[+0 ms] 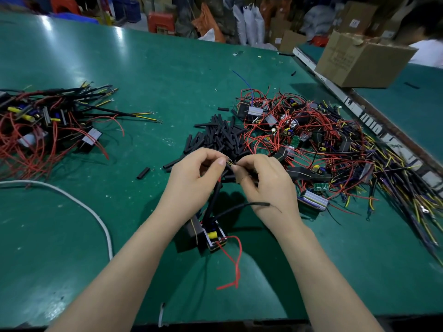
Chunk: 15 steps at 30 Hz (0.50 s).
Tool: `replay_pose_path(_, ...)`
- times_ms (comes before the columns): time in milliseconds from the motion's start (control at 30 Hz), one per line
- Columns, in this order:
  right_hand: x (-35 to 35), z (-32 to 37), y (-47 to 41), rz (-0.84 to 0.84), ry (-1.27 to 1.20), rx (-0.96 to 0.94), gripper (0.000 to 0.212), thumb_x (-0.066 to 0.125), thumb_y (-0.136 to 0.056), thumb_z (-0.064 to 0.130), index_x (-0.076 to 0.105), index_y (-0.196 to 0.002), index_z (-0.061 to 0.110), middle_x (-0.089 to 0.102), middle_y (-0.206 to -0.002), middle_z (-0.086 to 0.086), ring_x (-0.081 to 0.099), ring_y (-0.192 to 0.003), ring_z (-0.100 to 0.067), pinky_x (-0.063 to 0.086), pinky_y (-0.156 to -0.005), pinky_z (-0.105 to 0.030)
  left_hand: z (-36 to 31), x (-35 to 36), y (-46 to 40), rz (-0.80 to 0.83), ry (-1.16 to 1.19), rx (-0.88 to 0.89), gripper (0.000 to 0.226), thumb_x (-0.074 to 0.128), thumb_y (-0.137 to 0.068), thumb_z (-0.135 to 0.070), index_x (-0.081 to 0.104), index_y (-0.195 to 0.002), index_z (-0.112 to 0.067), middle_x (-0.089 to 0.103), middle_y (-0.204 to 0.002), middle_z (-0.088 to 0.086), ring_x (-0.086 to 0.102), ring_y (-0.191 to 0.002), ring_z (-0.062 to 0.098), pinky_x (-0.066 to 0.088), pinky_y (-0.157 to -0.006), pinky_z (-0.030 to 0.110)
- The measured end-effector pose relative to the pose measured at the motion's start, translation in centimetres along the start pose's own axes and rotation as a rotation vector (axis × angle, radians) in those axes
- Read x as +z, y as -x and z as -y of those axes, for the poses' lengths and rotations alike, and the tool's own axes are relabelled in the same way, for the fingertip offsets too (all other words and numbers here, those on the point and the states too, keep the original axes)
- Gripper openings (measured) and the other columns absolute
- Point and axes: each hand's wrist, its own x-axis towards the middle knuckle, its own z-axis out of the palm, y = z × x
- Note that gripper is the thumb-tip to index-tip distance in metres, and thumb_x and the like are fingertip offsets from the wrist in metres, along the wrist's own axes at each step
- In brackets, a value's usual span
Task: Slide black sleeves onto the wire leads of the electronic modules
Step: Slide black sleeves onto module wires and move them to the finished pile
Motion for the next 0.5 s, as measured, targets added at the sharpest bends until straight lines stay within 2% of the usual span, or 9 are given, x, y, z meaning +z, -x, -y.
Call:
replay_pose_path(133, 0.30, 0.29, -0.04, -0.001, -0.030, 0.031, 0.008, 0.061, -0.093, 0.026, 0.062, -0.094, 0.018, 0.051, -0.088, 0.017, 0.051, -0.088, -0.012, 0.047, -0.067, -0.040, -0.12, 0.40, 0.01, 0.024, 0.158, -0.059, 0.017, 0.057, -0.094, -0.015, 0.064, -0.085, -0.028, 0.059, -0.060, -0.023, 0.050, -0.059, -0.004, 0.042, -0.062, 0.011)
replay_pose_path(267, 0.22, 0.56, 0.03, -0.045, -0.097, 0.009, 0.010, 0.060, -0.093, 0.021, 0.065, -0.093, 0.012, 0.060, -0.091, 0.003, 0.057, -0.087, -0.023, 0.049, -0.069, -0.046, -0.22, 0.38, 0.09, 0.042, 0.278, -0.105, 0.017, 0.056, -0.094, -0.014, 0.068, -0.089, -0.027, 0.060, -0.062, -0.017, 0.049, -0.058, -0.005, 0.039, -0.056, 0.007)
replay_pose_path(400, 0.33, 0.81, 0.02, -0.084, -0.143, -0.011, 0.010, 0.060, -0.092, 0.016, 0.066, -0.091, 0.009, 0.059, -0.091, -0.002, 0.057, -0.084, -0.024, 0.048, -0.067, -0.045, -0.20, 0.30, 0.08, 0.022, 0.338, -0.156, 0.017, 0.056, -0.094, -0.018, 0.070, -0.091, -0.027, 0.059, -0.070, -0.008, 0.048, -0.058, -0.005, 0.037, -0.053, 0.006)
replay_pose_path(500, 0.52, 0.93, -0.02, -0.083, -0.177, 0.015, 0.012, 0.060, -0.092, 0.017, 0.067, -0.090, 0.008, 0.059, -0.091, -0.002, 0.056, -0.083, -0.021, 0.047, -0.070, -0.040, -0.25, 0.23, 0.02, 0.045, 0.394, -0.213, 0.018, 0.055, -0.095, -0.018, 0.070, -0.091, -0.026, 0.059, -0.070, -0.008, 0.047, -0.057, -0.005, 0.037, -0.053, 0.006)
